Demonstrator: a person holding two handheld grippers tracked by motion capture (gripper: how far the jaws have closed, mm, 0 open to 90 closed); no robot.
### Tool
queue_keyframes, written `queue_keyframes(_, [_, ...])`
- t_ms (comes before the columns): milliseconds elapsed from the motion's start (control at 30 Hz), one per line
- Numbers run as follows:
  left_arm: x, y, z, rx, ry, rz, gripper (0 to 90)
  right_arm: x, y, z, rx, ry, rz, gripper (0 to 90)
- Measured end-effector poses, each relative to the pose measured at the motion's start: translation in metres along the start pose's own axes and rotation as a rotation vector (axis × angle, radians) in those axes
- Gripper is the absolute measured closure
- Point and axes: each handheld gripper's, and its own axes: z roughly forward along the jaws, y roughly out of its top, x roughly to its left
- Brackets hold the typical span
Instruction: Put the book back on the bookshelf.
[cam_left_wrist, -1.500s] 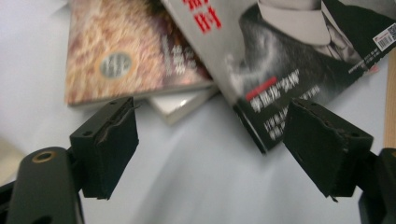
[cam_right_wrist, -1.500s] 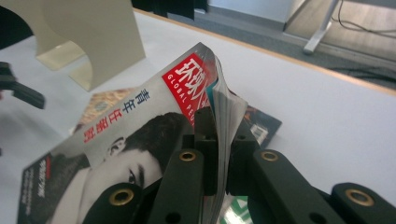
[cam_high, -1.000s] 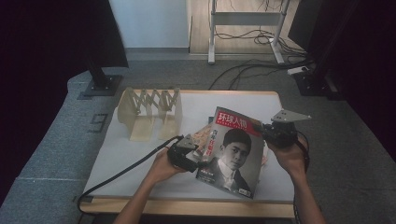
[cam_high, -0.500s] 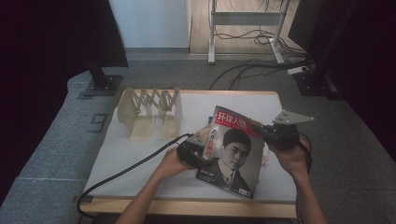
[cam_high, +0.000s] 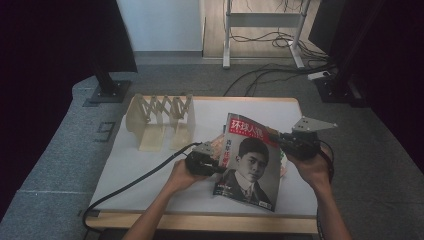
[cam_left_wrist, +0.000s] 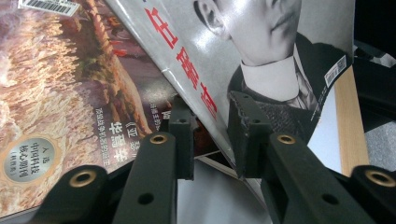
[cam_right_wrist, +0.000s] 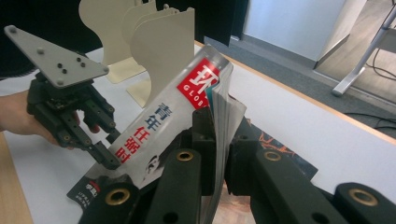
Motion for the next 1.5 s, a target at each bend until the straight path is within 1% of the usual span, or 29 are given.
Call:
queue_keyframes(67, [-0.001, 0.000, -0.002, -0.001, -0.001, 0.000, 74.9, 0.001, 0.003, 0.000, 0.001, -0.004, -0.006, 82.8])
queue_keyframes(100, [-0.001, 0.000, -0.004, -0.006, 0.000, 0.000, 76.1, 0.001, 0.006, 0.000, 0.007, -0.014, -0.013, 82.4])
queue_keyframes(233, [-0.001, 0.003, -0.012, -0.023, 0.005, -0.004, 79.3, -0.001, 0.010, -0.003, 0.005, -0.028, -0.004, 82.3])
queue_keyframes(300, [-0.002, 0.007, -0.019, -0.041, 0.023, 0.005, 81.0, -0.005, 0.014, -0.006, -0.004, -0.029, 0.010, 82.3])
queue_keyframes(333, [-0.002, 0.007, -0.019, -0.041, 0.023, 0.005, 81.3, -0.005, 0.014, -0.006, -0.004, -0.029, 0.010, 82.3])
queue_keyframes(500, [-0.002, 0.011, -0.029, -0.078, 0.064, 0.016, 83.6, -0.007, 0.022, -0.009, -0.024, -0.045, 0.010, 82.3])
queue_keyframes(533, [-0.002, 0.011, -0.030, -0.085, 0.074, 0.019, 83.6, -0.007, 0.022, -0.009, -0.024, -0.045, 0.010, 82.3])
queue_keyframes(633, [-0.002, 0.010, -0.033, -0.112, 0.087, 0.018, 84.6, -0.006, 0.027, -0.011, -0.029, -0.054, 0.000, 82.2])
queue_keyframes(700, [-0.002, 0.009, -0.035, -0.144, 0.108, 0.022, 85.6, -0.006, 0.031, -0.013, -0.036, -0.059, -0.010, 82.6])
queue_keyframes(733, [-0.002, 0.009, -0.035, -0.144, 0.108, 0.022, 85.8, -0.006, 0.031, -0.013, -0.036, -0.059, -0.010, 82.6])
queue_keyframes(867, [-0.003, 0.009, -0.039, -0.189, 0.125, 0.031, 86.3, -0.005, 0.038, -0.015, -0.050, -0.064, -0.022, 83.2])
queue_keyframes(933, [-0.004, 0.009, -0.041, -0.208, 0.127, 0.036, 86.6, -0.004, 0.043, -0.017, -0.057, -0.068, -0.034, 83.6])
queue_keyframes(967, [-0.005, 0.010, -0.043, -0.228, 0.132, 0.044, 87.0, -0.002, 0.049, -0.019, -0.066, -0.068, -0.047, 83.9])
queue_keyframes(1033, [-0.005, 0.009, -0.044, -0.233, 0.131, 0.048, 87.3, 0.001, 0.054, -0.021, -0.074, -0.068, -0.059, 84.1])
queue_keyframes(1100, [-0.006, 0.008, -0.045, -0.239, 0.135, 0.064, 87.3, 0.002, 0.055, -0.021, -0.078, -0.067, -0.066, 84.2])
queue_keyframes(1133, [-0.006, 0.006, -0.045, -0.242, 0.126, 0.071, 87.3, 0.004, 0.055, -0.021, -0.078, -0.068, -0.079, 84.2])
queue_keyframes(1167, [-0.005, 0.004, -0.046, -0.248, 0.119, 0.070, 87.3, 0.004, 0.055, -0.021, -0.078, -0.068, -0.079, 84.2])
queue_keyframes(1200, [-0.005, -0.001, -0.047, -0.260, 0.103, 0.080, 87.4, 0.003, 0.053, -0.022, -0.086, -0.059, -0.077, 83.3])
queue_keyframes(1233, [-0.005, -0.001, -0.047, -0.260, 0.103, 0.080, 87.4, 0.003, 0.053, -0.022, -0.086, -0.059, -0.077, 83.3])
queue_keyframes(1267, [-0.006, -0.003, -0.048, -0.261, 0.093, 0.099, 87.4, 0.001, 0.051, -0.023, -0.092, -0.045, -0.065, 81.7])
queue_keyframes(1300, [-0.006, -0.003, -0.049, -0.259, 0.088, 0.105, 87.3, 0.000, 0.051, -0.025, -0.095, -0.037, -0.060, 80.7])
queue_keyframes(1500, [-0.008, -0.003, -0.051, -0.244, 0.073, 0.115, 86.7, 0.000, 0.047, -0.028, -0.108, -0.019, -0.040, 72.5])
